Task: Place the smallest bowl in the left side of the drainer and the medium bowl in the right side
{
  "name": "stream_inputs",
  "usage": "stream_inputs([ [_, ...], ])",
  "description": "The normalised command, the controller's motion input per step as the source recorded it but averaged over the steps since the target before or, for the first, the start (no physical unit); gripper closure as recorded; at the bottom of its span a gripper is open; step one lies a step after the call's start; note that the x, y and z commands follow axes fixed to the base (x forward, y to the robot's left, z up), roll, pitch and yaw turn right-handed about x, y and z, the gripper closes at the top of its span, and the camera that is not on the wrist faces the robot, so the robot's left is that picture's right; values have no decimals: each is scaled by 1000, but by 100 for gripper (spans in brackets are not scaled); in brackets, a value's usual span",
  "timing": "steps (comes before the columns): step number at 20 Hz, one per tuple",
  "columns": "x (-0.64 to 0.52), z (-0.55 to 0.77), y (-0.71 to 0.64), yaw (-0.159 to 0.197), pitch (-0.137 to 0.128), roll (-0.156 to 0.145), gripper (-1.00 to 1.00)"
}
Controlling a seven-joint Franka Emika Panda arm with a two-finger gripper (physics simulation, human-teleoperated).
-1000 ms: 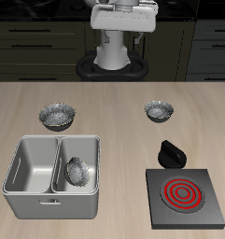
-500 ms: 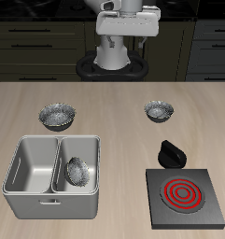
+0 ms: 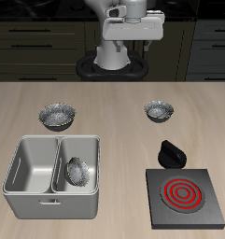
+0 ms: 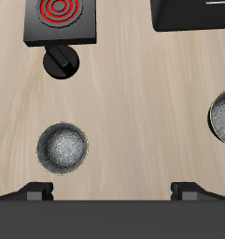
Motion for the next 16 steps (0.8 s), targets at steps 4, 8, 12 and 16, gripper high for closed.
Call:
stream_inputs([
  [4,72,-145,283,28,35,12,-100],
  [8,-57,-88,384,16,13,51,-100],
  [12,-90,-149,279,8,26,47,-100],
  [16,-33,-179,55,-3,2,11,-100],
])
